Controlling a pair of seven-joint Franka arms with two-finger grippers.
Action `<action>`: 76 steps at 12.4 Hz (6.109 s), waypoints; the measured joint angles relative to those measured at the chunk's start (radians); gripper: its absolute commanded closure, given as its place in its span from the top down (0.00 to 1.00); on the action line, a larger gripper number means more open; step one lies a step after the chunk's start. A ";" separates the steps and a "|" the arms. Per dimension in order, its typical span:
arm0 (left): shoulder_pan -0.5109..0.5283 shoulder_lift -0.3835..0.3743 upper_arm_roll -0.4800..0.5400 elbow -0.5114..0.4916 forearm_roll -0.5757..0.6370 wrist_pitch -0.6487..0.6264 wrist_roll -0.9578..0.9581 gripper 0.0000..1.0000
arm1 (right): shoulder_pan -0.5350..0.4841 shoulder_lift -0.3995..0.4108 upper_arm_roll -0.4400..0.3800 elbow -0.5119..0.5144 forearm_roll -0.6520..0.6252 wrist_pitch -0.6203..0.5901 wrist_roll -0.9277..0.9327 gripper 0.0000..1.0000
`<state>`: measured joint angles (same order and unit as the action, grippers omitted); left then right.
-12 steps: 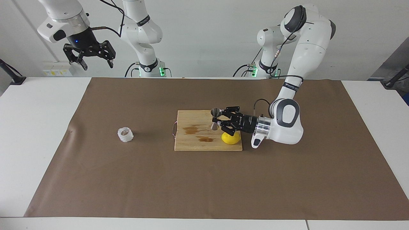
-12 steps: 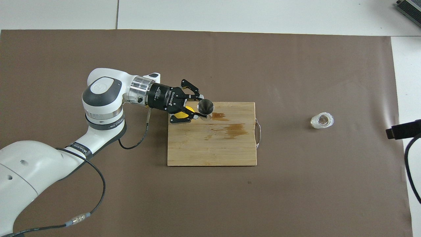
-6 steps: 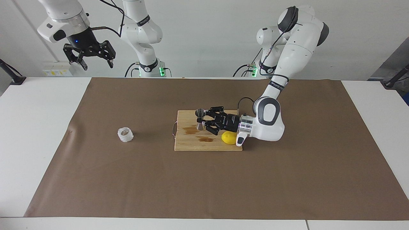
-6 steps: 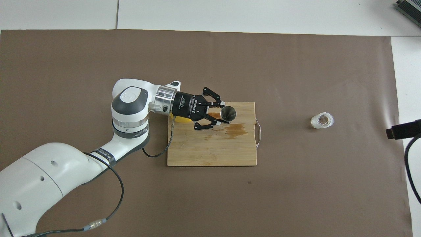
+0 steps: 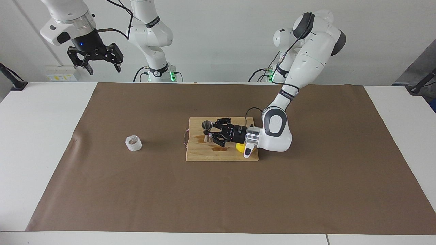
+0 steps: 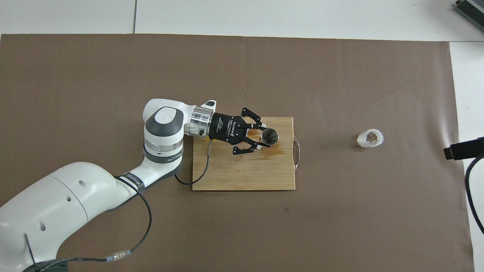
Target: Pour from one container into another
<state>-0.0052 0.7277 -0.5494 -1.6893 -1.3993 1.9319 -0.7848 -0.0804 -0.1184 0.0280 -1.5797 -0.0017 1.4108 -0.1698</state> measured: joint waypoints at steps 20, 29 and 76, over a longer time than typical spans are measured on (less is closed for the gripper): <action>0.063 0.135 -0.182 0.076 0.242 0.081 -0.042 0.00 | 0.000 0.000 0.000 0.000 0.000 0.000 0.000 1.00; 0.065 0.137 -0.184 0.084 0.267 0.128 -0.051 0.08 | 0.000 0.000 0.000 0.000 0.000 0.000 0.000 1.00; 0.202 -0.667 0.032 0.086 1.336 -0.224 0.380 1.00 | -0.055 -0.113 -0.029 -0.378 0.000 0.405 -0.928 1.00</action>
<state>0.1970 0.0605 -0.5173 -1.6037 -0.0637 1.7083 -0.4044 -0.1352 -0.2312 -0.0014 -1.9576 -0.0016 1.8158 -1.0981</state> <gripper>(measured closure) 0.000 0.000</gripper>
